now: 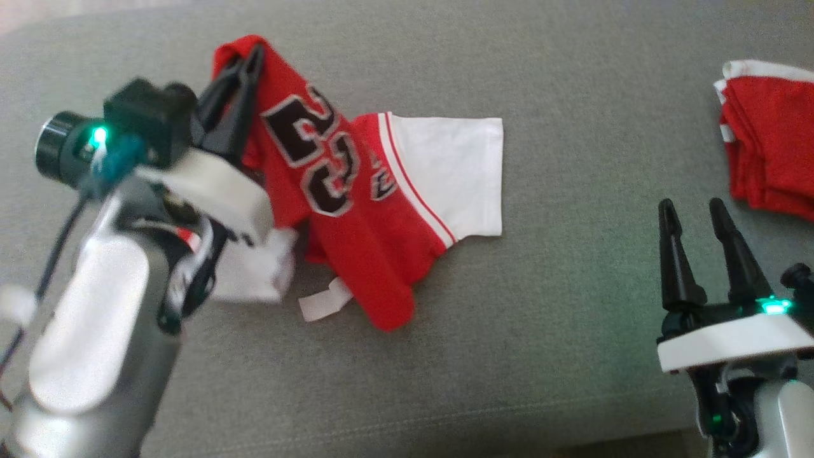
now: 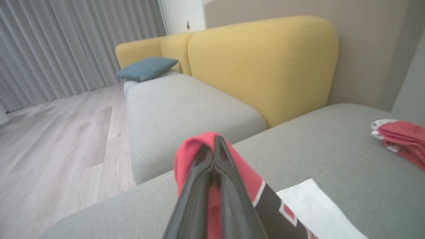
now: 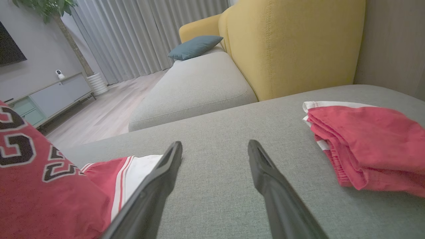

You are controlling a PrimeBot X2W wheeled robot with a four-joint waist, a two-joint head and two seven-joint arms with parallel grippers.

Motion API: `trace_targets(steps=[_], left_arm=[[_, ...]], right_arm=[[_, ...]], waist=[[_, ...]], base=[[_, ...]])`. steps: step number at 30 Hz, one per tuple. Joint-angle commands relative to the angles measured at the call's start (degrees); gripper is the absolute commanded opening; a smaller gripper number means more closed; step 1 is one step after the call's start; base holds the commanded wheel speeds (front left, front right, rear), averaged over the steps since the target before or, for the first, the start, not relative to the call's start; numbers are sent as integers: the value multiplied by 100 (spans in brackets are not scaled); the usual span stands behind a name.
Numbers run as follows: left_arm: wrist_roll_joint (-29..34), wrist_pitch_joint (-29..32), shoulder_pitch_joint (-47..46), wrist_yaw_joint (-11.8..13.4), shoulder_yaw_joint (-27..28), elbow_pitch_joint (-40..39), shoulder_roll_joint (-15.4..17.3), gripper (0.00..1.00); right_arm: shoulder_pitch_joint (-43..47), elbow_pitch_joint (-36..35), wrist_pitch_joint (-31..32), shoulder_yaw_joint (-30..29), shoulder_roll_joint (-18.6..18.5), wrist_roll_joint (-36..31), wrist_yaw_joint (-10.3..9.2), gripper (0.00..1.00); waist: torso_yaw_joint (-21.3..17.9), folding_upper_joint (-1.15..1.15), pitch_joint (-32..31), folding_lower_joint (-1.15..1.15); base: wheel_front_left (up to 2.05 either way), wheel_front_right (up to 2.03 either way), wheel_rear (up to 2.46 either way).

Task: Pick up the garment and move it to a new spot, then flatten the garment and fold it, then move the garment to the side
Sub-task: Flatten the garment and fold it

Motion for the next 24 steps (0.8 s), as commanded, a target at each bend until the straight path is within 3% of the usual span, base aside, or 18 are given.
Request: trace_targets(steps=[1,14,15,16,17,21,24], left_arm=[[-39,-22,-433,-46,293,108,179,0],[-431,-1288,-2191,-508,460,3992,-352,0],[-472,-1385,-2275,-552,459,4237,-418,4],[-508,-1462,-2339,-587,459,4475,-477,45],[-522,-1564,-2394,-624,443,4676,-526,100],[-552,-2132,-2438,-675,435,5198,-651,100],[-524,-2633,-2144,-503,510,5141,-715,100]], right_arm=[[-244,-193,-65,163,-35,59,37,100],[-662,8,-278,422,-142,236,37,100],[-685,24,-295,435,-149,240,37,100],[-706,38,-309,449,-154,245,37,100],[-725,51,-322,461,-159,246,37,100],[-764,81,-348,501,-183,238,37,100],[-756,86,-362,485,-250,169,37,100]], waist=[[-127,0,131,0],[-628,0,776,0],[-639,0,801,0],[-647,0,825,0],[-648,0,846,0],[-613,0,862,0],[-491,0,754,0]], base=[[0,0,0],[0,0,0],[0,0,0],[0,0,0],[0,0,0],[0,0,0],[0,0,0]])
